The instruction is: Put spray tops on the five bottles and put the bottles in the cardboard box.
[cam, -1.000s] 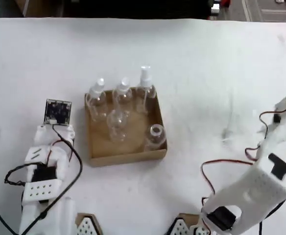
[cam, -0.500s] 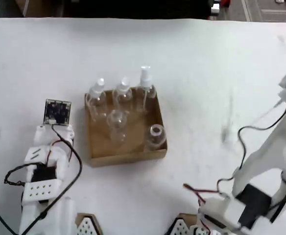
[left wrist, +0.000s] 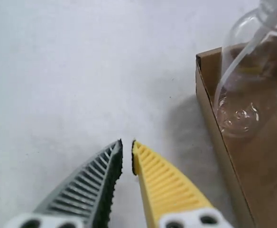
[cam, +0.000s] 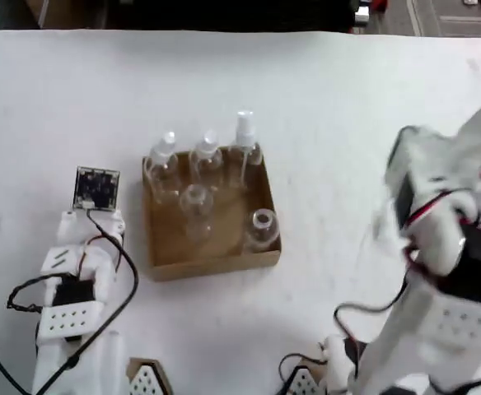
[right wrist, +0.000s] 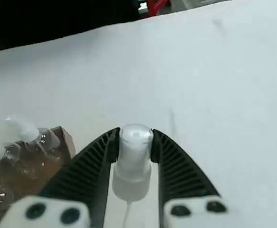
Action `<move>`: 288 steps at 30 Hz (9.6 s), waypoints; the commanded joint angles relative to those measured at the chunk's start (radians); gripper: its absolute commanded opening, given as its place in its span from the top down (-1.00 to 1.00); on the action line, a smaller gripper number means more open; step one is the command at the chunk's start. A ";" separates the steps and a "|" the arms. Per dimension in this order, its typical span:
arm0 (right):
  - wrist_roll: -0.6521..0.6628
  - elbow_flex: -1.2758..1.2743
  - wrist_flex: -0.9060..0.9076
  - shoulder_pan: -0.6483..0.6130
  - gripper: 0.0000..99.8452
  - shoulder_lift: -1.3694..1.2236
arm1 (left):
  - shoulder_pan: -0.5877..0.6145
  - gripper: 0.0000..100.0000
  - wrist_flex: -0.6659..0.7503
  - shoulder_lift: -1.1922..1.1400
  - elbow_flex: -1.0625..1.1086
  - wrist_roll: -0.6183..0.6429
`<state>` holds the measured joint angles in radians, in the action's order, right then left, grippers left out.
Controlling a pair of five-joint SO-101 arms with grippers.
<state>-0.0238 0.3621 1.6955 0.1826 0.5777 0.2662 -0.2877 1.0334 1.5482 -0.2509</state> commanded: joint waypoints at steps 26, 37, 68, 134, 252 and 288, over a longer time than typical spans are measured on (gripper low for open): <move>0.017 -0.948 -1.297 -0.785 0.96 0.466 | 0.007 0.92 0.023 0.013 -0.021 -0.005; 0.012 -1.183 -1.595 -0.788 0.97 0.384 | 0.005 0.92 0.026 0.013 -0.020 -0.005; 0.015 -1.355 -1.590 -0.800 0.97 0.561 | 0.005 0.92 0.026 0.013 -0.020 -0.005; 0.017 -1.623 -1.940 -0.871 0.96 0.266 | 0.004 0.92 0.026 0.013 -0.020 -0.005; 0.835 -1.482 -1.161 0.035 0.77 0.707 | -0.018 0.92 0.026 0.013 -0.018 -0.008; 1.935 -0.623 -0.599 0.099 0.47 -0.670 | -0.019 0.92 0.028 0.012 -0.018 -0.012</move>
<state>1.8804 -0.3406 1.0833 0.2578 -0.0683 0.2401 -0.2877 1.0334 1.5482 -0.2509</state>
